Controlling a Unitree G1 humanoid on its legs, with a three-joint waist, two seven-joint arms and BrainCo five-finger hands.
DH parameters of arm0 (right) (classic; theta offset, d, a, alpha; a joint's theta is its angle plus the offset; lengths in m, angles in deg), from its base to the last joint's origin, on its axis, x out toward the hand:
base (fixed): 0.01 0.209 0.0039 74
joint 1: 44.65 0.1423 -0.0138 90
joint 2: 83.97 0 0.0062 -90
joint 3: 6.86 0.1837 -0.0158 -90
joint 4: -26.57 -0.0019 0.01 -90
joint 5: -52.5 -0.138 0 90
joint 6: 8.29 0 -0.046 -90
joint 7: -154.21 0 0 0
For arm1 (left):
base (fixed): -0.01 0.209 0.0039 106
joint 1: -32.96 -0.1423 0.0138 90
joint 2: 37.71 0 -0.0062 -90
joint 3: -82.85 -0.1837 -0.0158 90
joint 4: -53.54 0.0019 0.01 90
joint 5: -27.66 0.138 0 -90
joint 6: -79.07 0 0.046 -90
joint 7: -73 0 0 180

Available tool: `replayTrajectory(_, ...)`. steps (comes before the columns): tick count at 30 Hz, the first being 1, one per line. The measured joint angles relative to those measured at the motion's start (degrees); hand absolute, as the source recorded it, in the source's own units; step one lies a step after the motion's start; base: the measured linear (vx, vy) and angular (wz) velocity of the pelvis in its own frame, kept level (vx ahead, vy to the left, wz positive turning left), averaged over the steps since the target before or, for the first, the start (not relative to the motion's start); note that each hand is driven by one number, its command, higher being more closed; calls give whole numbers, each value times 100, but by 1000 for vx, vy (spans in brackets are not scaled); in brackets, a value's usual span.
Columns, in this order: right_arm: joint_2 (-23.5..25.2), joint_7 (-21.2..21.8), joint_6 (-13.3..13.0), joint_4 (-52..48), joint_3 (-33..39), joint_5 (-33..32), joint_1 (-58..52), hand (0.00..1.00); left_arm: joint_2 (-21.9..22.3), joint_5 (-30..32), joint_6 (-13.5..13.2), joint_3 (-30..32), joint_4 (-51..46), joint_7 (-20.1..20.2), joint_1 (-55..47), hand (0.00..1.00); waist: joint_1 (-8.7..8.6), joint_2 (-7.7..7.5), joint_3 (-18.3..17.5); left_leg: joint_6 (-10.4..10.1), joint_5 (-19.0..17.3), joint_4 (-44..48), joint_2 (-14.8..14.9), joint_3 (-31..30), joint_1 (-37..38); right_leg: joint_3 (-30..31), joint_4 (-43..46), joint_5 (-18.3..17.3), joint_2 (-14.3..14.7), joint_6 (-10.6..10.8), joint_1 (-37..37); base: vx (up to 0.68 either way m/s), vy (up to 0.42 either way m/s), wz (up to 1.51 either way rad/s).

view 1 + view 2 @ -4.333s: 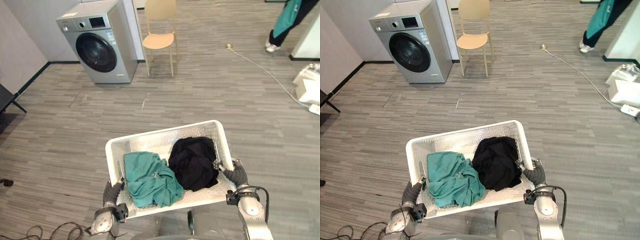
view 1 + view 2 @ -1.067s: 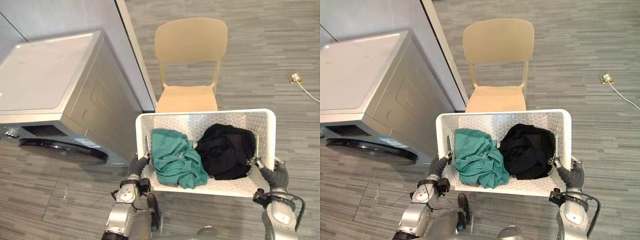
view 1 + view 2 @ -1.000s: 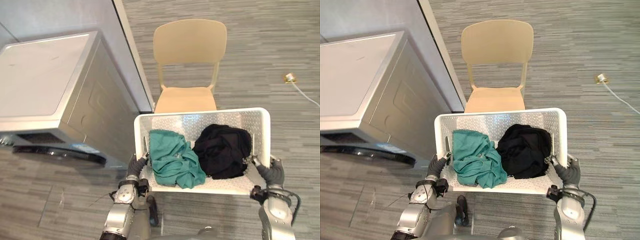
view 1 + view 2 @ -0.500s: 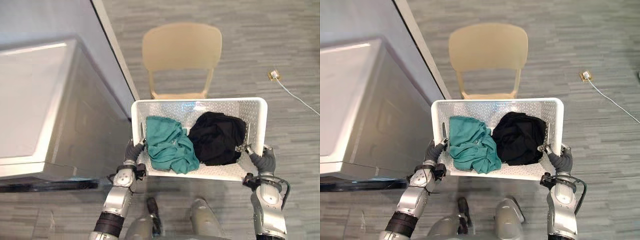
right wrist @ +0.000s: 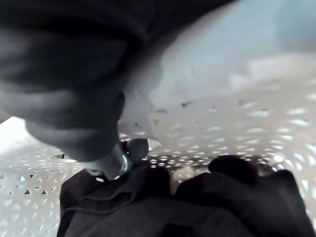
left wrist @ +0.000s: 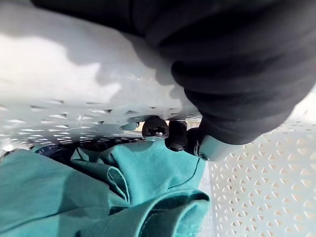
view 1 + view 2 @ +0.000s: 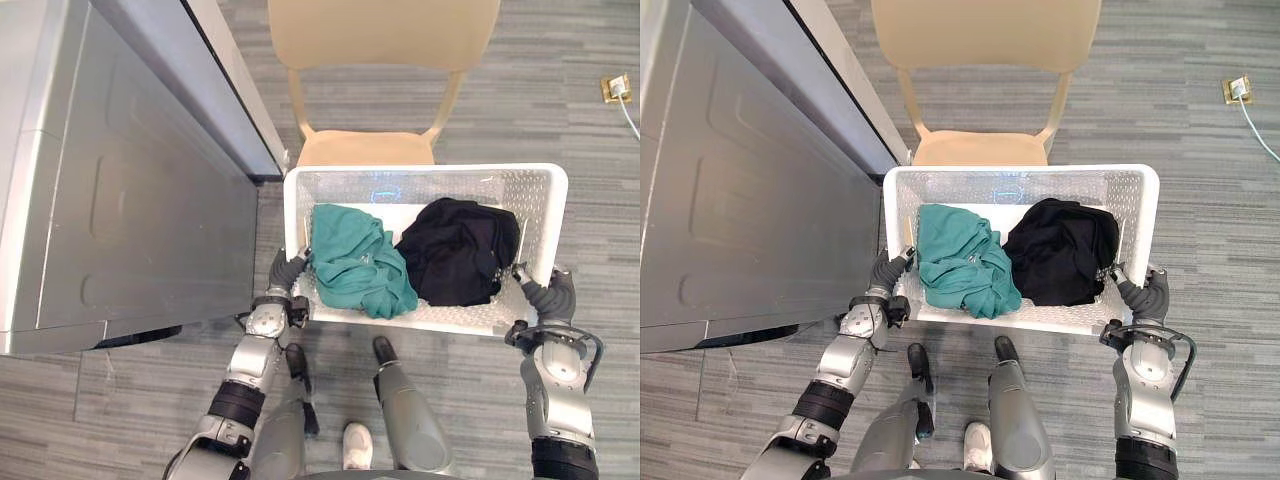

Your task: Pick up the laundry basket with both hands and put the clothes into the washing machine.

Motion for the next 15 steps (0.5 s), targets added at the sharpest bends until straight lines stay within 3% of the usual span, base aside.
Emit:
replayTrajectory(3,-481,3,4,202,-89,-226,511,100,-135,-39,-8,0,345,0,739,100,126,-70,126,0,0,34,27,100,-79,6,35,0,-7,0,-88,-31,3,-4)
replayTrajectory(6,-828,9,5,309,-145,-366,981,100,-249,-184,-33,-1,593,0,1212,100,142,-94,142,4,4,50,34,122,-196,-20,131,-4,0,4,-235,-13,-9,2)
replayTrajectory(12,-1651,22,-10,999,-314,-606,2101,100,-469,-201,-47,-3,973,-7,2367,100,230,-333,479,119,92,150,8,175,-471,-192,271,-5,-62,2,-469,-21,-24,13)
replayTrajectory(15,-1777,74,-12,1458,-388,-712,2689,100,-538,-142,-56,-3,1215,-8,2680,100,276,-371,591,154,118,231,-13,175,-636,-295,376,-11,-98,-9,-600,-15,-43,18)
